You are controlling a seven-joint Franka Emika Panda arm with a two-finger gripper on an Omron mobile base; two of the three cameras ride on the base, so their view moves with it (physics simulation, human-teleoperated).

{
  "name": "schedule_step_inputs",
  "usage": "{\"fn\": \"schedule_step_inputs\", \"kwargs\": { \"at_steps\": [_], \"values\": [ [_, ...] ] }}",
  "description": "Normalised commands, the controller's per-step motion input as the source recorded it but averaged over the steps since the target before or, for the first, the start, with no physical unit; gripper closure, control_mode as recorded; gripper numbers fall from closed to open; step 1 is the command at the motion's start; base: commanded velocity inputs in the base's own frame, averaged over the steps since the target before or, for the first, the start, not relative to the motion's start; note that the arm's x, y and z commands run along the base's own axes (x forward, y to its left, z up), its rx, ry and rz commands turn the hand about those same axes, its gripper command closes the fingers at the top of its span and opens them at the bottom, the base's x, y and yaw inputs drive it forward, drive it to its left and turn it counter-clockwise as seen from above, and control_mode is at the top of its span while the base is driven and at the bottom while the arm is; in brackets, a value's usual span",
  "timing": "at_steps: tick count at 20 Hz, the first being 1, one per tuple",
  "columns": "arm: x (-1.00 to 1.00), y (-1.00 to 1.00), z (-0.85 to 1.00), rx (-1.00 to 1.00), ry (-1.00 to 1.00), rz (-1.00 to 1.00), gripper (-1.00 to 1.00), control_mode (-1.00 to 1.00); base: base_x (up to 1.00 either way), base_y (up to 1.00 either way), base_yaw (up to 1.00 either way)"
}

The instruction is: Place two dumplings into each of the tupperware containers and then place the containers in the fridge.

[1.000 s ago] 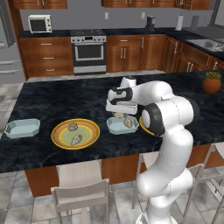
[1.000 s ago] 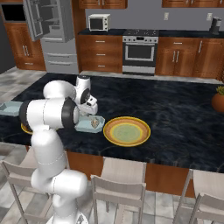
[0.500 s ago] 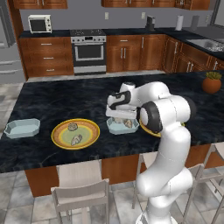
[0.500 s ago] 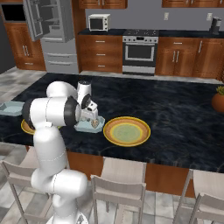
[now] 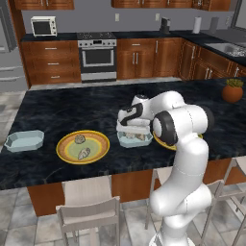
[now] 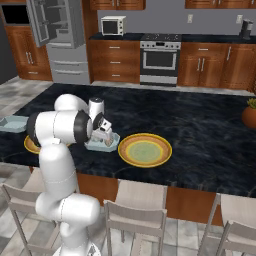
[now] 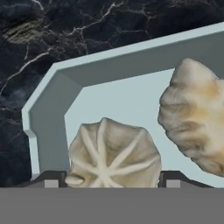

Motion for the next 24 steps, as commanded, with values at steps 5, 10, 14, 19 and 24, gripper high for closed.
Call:
{"fn": "schedule_step_inputs", "kwargs": {
  "at_steps": [5, 10, 14, 19, 24],
  "values": [
    [0.02, 0.0, -0.15, 0.0, -0.01, 0.0, -1.0, -1.0, 0.0, 0.0, 0.0],
    [0.04, -0.02, 0.0, 0.0, 0.0, 0.0, -1.0, -1.0, 0.0, 0.0, 0.0],
    [0.02, -0.1, 0.0, 0.0, 0.0, 0.0, -1.0, -1.0, 0.0, 0.0, 0.0],
    [0.0, 0.0, 0.14, 0.0, 0.0, 0.0, -1.0, -1.0, 0.0, 0.0, 0.0],
    [0.0, 0.39, 0.5, -0.01, 0.0, 0.0, -1.0, -1.0, 0.0, 0.0, 0.0]
  ]
}}
